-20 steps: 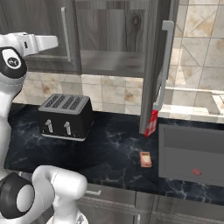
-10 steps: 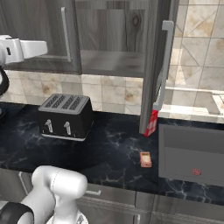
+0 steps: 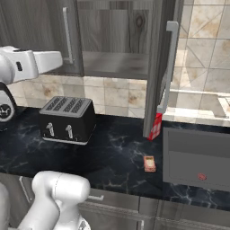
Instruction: Open the cabinet. Pick the bar soap and place it next to the sink. Then close the cabinet.
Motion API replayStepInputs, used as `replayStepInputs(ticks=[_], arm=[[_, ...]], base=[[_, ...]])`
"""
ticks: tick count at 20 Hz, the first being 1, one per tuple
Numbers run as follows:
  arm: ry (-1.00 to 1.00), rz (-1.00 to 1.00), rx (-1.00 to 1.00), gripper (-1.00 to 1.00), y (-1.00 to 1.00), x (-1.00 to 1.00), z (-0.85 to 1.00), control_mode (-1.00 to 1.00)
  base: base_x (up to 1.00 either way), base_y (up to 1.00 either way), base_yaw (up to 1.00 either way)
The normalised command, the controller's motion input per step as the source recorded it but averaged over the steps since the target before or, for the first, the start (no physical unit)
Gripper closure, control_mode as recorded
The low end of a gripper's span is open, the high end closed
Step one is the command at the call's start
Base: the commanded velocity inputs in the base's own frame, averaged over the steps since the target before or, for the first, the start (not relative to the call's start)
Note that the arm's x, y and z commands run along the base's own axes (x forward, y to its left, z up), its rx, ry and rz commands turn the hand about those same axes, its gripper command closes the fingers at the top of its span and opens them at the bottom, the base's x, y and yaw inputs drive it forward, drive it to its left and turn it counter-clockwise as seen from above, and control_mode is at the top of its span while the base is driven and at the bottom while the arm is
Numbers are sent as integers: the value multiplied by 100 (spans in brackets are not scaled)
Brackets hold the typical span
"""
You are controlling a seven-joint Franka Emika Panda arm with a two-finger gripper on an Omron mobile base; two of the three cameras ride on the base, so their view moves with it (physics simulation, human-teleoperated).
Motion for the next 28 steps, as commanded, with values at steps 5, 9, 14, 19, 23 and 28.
replayStepInputs(ticks=[5,9,14,19,23,28], arm=[[0,40,3,-100,-16,-76,0,-100],[0,38,7,-100,-2,-85,0,-100],[9,13,5,-100,8,-57,0,-100],[20,0,3,-100,2,-59,0,-100],[17,0,2,-100,0,-79,0,-100],[9,0,4,-100,0,-70,0,-100]], base=[[0,0,0],[0,0,0],[0,0,0],[0,0,0],[0,0,0],[0,0,0]])
